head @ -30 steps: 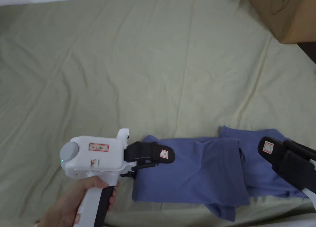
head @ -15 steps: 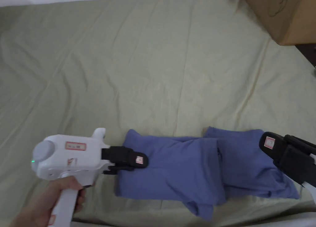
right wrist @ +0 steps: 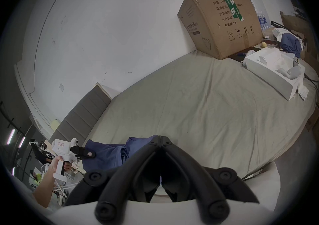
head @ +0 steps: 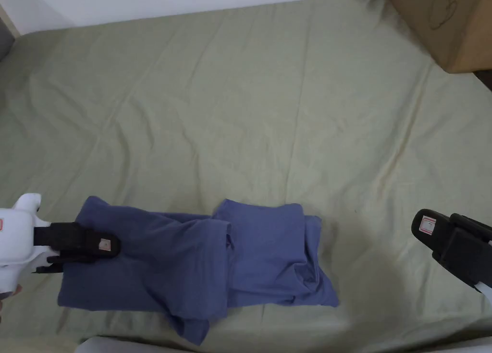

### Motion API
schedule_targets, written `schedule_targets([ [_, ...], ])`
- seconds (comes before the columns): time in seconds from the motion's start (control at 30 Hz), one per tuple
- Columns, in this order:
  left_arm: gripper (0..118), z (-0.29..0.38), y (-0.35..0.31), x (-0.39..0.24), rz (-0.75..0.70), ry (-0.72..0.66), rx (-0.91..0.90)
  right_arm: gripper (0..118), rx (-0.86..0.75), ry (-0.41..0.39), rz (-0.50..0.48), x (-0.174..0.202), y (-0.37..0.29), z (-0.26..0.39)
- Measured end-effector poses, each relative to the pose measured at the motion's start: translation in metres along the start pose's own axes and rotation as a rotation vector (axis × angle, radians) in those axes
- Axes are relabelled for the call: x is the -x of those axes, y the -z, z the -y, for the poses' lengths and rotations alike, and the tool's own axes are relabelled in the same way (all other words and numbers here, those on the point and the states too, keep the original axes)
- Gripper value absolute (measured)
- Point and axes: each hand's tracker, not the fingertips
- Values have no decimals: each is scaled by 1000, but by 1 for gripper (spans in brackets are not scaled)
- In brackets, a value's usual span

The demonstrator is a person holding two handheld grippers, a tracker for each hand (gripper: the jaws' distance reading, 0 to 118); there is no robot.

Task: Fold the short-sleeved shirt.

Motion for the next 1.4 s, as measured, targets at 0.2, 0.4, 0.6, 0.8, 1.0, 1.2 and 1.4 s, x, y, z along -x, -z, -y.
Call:
schedule_targets([
  [0.2, 9, 7, 23, -87, -54, 38, 15, 0, 5, -26, -6, 0, -1, 1],
  [0.4, 9, 11, 99, -169, -33, 161, 133, 0, -3, 9, -1, -10, -9, 2],
  [0.6, 36, 25, 196, -209, -24, 236, 338, 0, -11, 52, 40, -32, -22, 4],
  [0.8, 118, 34, 211, -225, 52, 244, 334, 0, -18, 58, 86, -48, -36, 3],
  [1.0, 95, 28, 160, -219, 31, 286, 202, 0, -13, 98, 85, -61, -34, 6],
  [1.2, 0, 48, 140, -183, -125, 336, 92, 0, 5, 88, 60, -59, -27, 11],
  [1.4, 0, 73, 165, -177, 14, 277, 104, 0, 31, 70, 52, -56, -23, 14],
])
